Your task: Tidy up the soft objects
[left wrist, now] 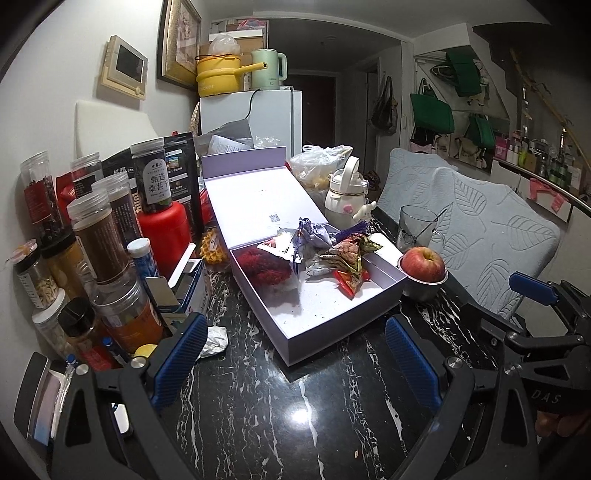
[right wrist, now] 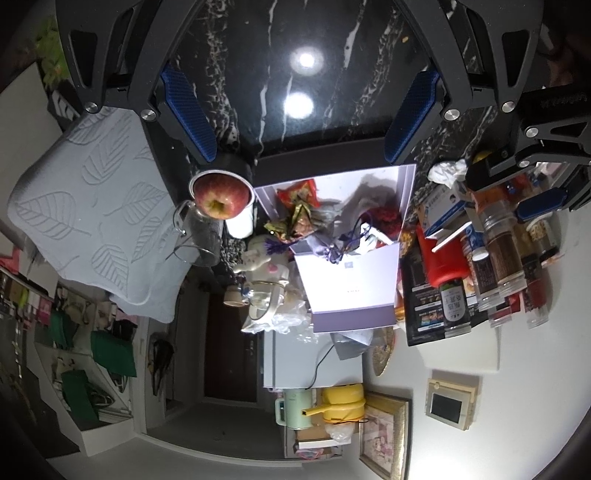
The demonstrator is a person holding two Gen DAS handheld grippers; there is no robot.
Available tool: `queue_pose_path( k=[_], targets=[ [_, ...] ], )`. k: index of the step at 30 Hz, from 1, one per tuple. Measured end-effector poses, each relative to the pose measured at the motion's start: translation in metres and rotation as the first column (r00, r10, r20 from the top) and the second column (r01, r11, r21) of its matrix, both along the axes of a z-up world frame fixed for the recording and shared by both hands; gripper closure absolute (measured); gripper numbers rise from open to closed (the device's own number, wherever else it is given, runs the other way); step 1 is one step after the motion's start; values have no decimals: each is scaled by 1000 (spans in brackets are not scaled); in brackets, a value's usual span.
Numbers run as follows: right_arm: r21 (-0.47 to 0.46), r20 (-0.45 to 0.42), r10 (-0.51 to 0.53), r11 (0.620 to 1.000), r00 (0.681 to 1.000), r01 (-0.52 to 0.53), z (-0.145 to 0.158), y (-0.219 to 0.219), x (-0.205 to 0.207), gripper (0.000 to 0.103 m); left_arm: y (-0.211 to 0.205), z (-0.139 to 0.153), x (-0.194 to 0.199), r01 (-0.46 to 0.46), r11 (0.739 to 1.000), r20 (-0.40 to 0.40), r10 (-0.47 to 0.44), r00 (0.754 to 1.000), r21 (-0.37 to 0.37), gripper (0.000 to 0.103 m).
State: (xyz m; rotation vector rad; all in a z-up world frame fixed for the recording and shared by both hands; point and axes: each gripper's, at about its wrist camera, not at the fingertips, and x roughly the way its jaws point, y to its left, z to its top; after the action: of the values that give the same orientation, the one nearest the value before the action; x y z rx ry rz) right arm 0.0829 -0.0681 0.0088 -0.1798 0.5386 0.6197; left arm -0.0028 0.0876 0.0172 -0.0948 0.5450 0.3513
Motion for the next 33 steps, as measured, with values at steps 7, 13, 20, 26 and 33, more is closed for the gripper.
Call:
queue_pose_path(
  k=[7,13,20,26,33],
  targets=[
    [5,7,0,1000,1000,0,1,-4,-3,10,-2,1,-2,5,1000,0,-5,1000,-4,4],
    [5,14,1,1000,1000,-1,2,-6,-5,10,-5,1,-3,6,1000,-5,-6,1000,0,4],
    [-2,14,-4,1000,1000,4,1,-8,-7,10,-10,1,-7,6,1000,-10,-6,1000,6,4],
    [-2,17,-7,1000,1000,8,2,-12,-10,10,-11,2,-9,3,1000,-13,-3,1000,8,4],
    [-4,28,-17,1000,999,17,4,-18,-16,10,-16,4,-16,8,1000,-13,-8,1000,8,4]
  ],
)
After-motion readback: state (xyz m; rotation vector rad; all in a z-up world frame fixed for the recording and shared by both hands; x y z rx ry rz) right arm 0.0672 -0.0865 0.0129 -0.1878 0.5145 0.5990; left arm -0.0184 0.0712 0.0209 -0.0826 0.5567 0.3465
